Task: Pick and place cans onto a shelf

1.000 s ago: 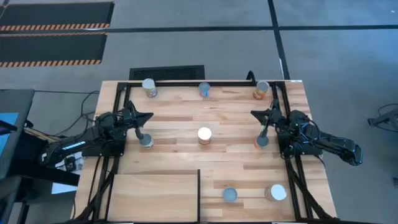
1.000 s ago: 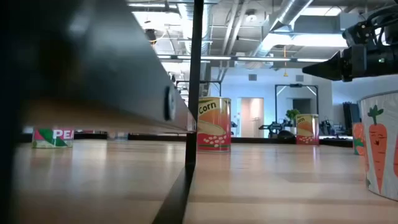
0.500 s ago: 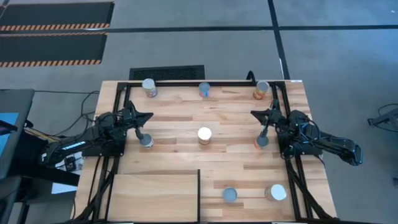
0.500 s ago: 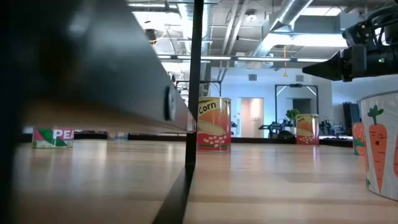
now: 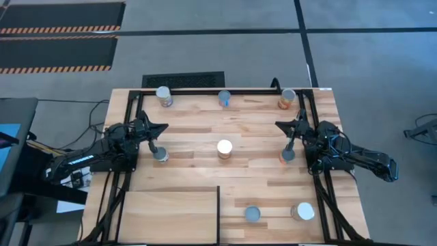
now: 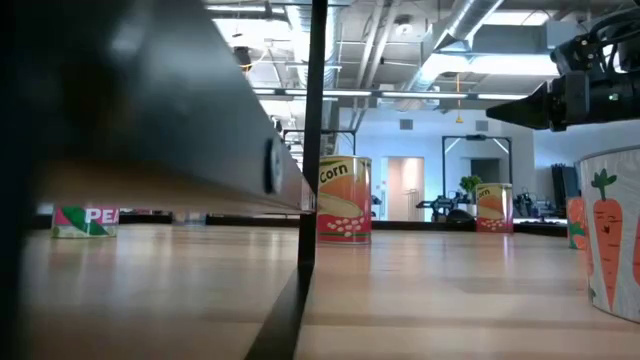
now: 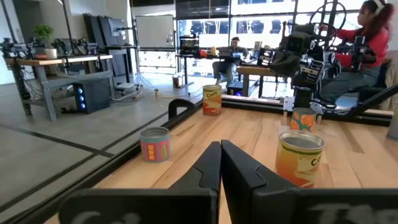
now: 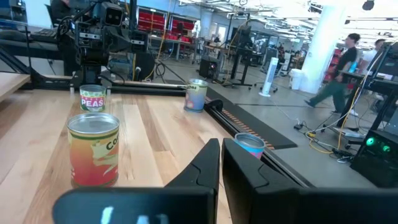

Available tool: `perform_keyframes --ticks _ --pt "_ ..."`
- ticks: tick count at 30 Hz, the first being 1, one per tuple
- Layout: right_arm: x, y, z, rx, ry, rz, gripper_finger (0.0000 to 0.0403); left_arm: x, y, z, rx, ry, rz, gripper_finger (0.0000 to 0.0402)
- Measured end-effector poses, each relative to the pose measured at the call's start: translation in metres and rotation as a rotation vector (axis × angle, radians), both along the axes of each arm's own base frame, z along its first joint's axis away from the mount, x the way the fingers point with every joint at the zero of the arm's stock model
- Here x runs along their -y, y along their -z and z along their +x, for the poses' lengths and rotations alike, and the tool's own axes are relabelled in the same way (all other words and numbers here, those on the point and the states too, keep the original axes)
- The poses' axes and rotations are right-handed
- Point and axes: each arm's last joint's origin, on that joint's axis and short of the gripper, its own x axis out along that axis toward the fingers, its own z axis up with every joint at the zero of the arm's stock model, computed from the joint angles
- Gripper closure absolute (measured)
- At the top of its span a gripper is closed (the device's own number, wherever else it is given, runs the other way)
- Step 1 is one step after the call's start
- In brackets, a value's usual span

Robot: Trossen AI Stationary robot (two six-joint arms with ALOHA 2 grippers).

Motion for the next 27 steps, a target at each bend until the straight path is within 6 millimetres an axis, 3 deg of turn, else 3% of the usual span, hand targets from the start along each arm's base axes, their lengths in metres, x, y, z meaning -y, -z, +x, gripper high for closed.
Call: perform_keyframes --ticks 20,27 --pt "-0.0001 -0.0004 0.0 0.01 -0.002 0.01 0.0359 0.0 0.0 0.0 0.0 0.0 0.0 0.0401" --pt "-0.0005 -0.0077 -0.0005 0.176 -0.015 0.234 0.0359 0.0 0.0 0.0 0.0 0.0 0.0 0.0401"
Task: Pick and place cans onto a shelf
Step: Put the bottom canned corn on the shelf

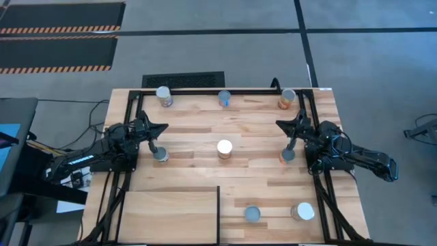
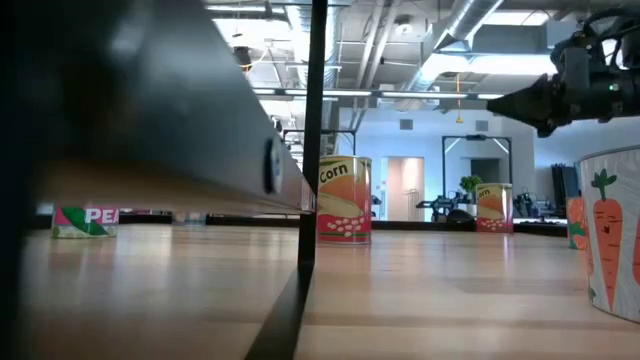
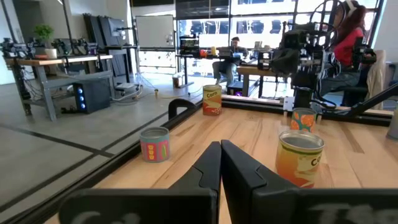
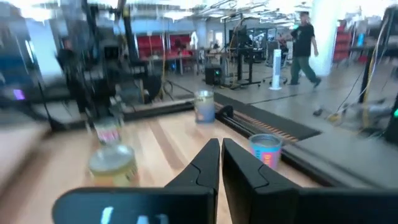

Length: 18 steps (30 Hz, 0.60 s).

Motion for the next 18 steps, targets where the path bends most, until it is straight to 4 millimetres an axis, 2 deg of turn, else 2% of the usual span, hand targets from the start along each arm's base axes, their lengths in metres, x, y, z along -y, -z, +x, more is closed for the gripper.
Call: perform_keyframes --ticks 9,14,18 --pt "-0.003 -0.018 -0.002 0.205 -0.069 0.026 0.036 0.0 0.0 0.0 0.0 0.0 0.0 0.0401" --pt "-0.008 -0.026 -0.001 0.253 -0.139 -0.036 0.0393 0.0 0.0 0.0 0.018 0.001 -0.036 0.0401" --pt "-0.011 -0.03 0.004 0.262 -0.151 -0.079 0.0396 0.0 -0.002 0.0 0.045 -0.015 -0.045 0.0401"
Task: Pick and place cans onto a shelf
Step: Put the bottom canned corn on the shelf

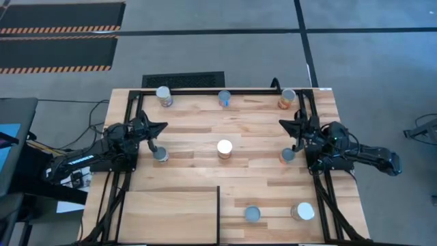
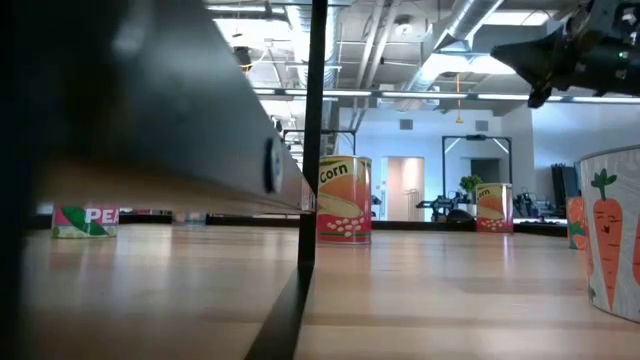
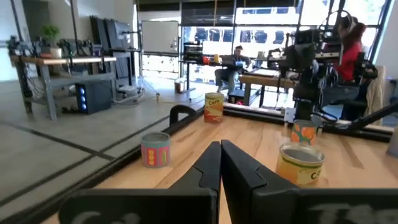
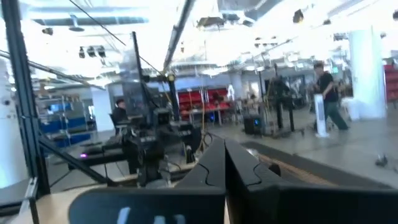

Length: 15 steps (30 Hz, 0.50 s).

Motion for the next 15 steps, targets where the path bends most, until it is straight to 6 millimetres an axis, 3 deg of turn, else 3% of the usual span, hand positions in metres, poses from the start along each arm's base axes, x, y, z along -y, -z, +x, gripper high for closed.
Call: perform_keyframes --ticks 7,15 --pt "-0.005 -0.022 0.02 -0.1 0.005 -0.016 0.04 0.0 0.002 0.001 -0.015 0.009 -0.034 0.0401" --pt "-0.017 -0.046 0.065 -0.279 0.008 -0.058 0.04 0.0 0.003 0.001 -0.027 0.025 -0.011 0.0401"
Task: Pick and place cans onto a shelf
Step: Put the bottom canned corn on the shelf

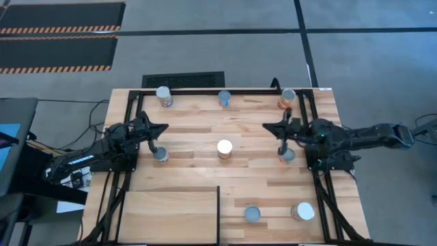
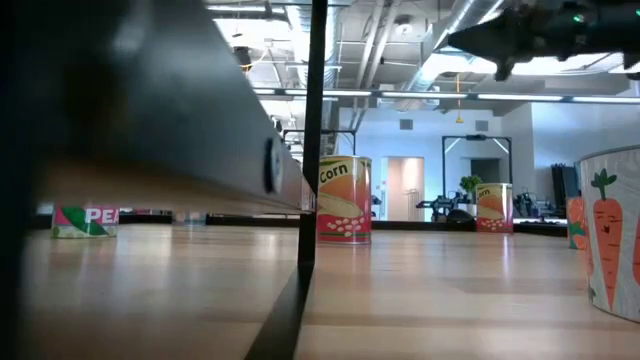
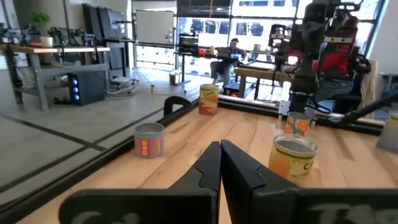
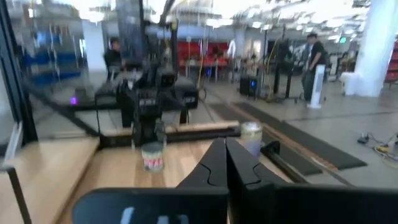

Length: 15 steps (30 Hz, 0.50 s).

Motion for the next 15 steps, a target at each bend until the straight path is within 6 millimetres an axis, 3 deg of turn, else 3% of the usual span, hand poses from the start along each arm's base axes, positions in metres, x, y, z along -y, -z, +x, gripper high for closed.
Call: perform_keyframes --ticks 7,15 --pt "-0.013 -0.018 0.047 -0.133 -0.051 0.008 0.04 0.002 -0.001 0.001 0.012 0.073 0.01 0.0401" --pt "-0.018 -0.029 0.102 -0.469 -0.081 0.068 0.0398 0.005 -0.003 0.001 0.032 0.185 0.001 0.0401"
